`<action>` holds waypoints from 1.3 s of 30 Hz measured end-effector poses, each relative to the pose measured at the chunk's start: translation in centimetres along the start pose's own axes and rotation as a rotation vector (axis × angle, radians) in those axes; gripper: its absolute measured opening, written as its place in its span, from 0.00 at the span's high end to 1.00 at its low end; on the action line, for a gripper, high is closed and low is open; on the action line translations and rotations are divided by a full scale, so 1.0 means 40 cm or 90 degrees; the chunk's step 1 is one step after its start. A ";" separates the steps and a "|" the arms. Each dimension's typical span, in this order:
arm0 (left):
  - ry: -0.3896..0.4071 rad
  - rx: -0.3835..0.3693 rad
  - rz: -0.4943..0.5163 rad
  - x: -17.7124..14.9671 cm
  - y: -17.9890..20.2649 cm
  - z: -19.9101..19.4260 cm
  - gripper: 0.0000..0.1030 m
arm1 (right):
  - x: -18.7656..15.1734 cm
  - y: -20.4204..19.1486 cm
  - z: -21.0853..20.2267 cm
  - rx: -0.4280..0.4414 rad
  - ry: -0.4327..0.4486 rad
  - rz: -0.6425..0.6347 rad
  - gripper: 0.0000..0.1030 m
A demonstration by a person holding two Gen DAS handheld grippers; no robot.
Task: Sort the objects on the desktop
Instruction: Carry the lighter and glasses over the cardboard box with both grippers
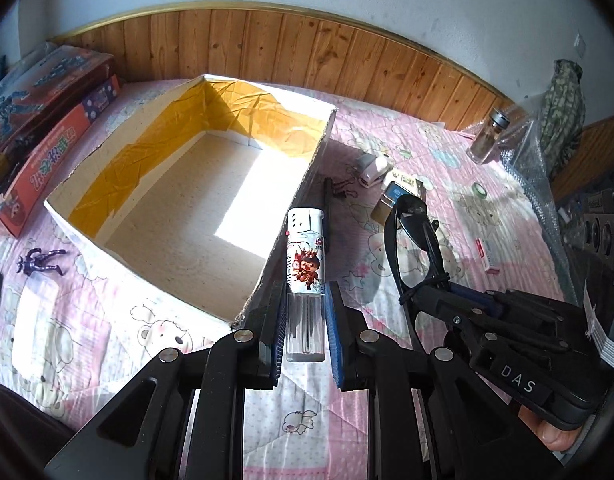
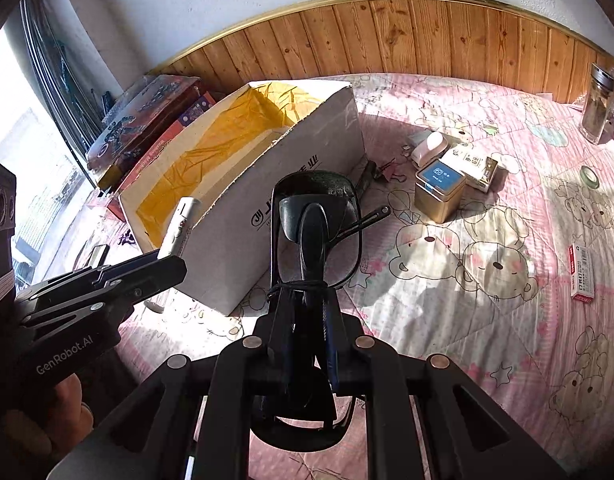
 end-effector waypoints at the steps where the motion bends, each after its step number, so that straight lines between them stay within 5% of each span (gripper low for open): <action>1: 0.002 0.000 -0.002 0.005 -0.003 -0.002 0.82 | 0.005 -0.008 -0.001 0.000 0.001 -0.003 0.86; 39: 0.029 0.007 -0.079 0.177 -0.162 0.004 0.82 | 0.220 -0.179 0.049 -0.016 0.011 -0.112 0.86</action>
Point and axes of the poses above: each gripper's, at about its wrist camera, not at the fingertips, and z roughly the way its jaws point, y to its right, x to its top, the point moved 6 cm from there along z, roughly the way its jaws point, and after that the axes turned 7 degrees about -z, right-handed, at the moved point
